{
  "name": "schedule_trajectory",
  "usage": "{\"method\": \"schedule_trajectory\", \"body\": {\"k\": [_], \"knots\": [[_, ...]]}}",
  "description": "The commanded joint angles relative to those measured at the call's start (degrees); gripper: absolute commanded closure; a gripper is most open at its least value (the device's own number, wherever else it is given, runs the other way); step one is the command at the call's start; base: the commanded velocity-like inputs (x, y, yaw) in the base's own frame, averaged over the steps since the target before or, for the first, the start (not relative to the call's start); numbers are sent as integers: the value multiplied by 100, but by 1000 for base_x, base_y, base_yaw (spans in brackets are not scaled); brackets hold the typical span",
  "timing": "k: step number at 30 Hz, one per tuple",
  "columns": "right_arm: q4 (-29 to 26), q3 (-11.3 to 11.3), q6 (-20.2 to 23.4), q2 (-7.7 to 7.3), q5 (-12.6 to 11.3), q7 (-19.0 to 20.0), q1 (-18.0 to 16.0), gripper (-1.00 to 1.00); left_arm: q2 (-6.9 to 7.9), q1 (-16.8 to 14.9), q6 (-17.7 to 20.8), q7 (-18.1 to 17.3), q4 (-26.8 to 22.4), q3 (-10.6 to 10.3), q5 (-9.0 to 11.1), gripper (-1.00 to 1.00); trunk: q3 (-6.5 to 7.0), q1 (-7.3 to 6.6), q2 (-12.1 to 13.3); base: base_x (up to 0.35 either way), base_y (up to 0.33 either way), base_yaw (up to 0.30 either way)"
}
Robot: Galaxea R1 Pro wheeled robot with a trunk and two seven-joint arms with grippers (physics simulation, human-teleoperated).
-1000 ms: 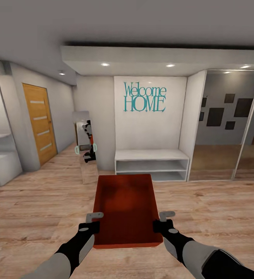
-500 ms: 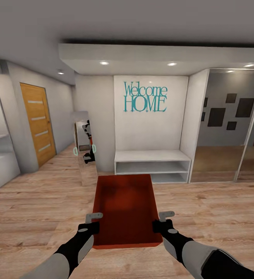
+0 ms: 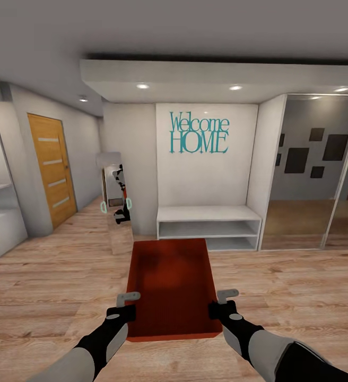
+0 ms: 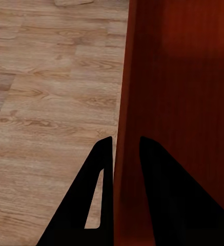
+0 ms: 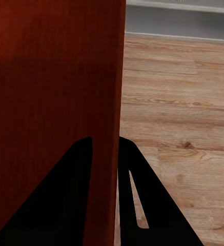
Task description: Move the two storage containers from the living room to the garage. In the garage, place one container on the floor and stack the other container on top of it (either order is fine).
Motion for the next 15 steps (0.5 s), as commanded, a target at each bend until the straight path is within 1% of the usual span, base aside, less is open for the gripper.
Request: {"method": "schedule_trajectory", "body": {"k": [1, 5, 7, 13, 14, 15], "knots": [[10, 10, -1, 38, 4, 22, -1, 100, -1, -2, 35, 61, -47, -15, -4, 100, -3, 2, -5, 0, 0, 0], [10, 175, -2, 36, -151, 26, -1, 100, -1, -2, 4, 63, -34, -44, 30, 100, -3, 2, -5, 7, 0, 0], [10, 264, -3, 35, -228, 24, -1, 100, -1, -2, -7, 63, -21, -58, 52, 100, -3, 2, -5, 130, 0, 0], [10, 510, -4, 35, -467, 31, -1, 100, -1, -2, -18, 63, -15, -79, 81, 100, -3, 2, -5, 273, 0, 0], [10, -881, -4, 35, 719, 101, -1, 100, -1, -2, -18, 63, -141, 508, -459, 100, -3, 2, -5, 312, 0, 0], [10, -880, -4, 35, 718, 96, -1, 100, -1, -2, -18, 63, -141, 509, -460, 100, -3, 2, -5, 316, 0, 0]]}}
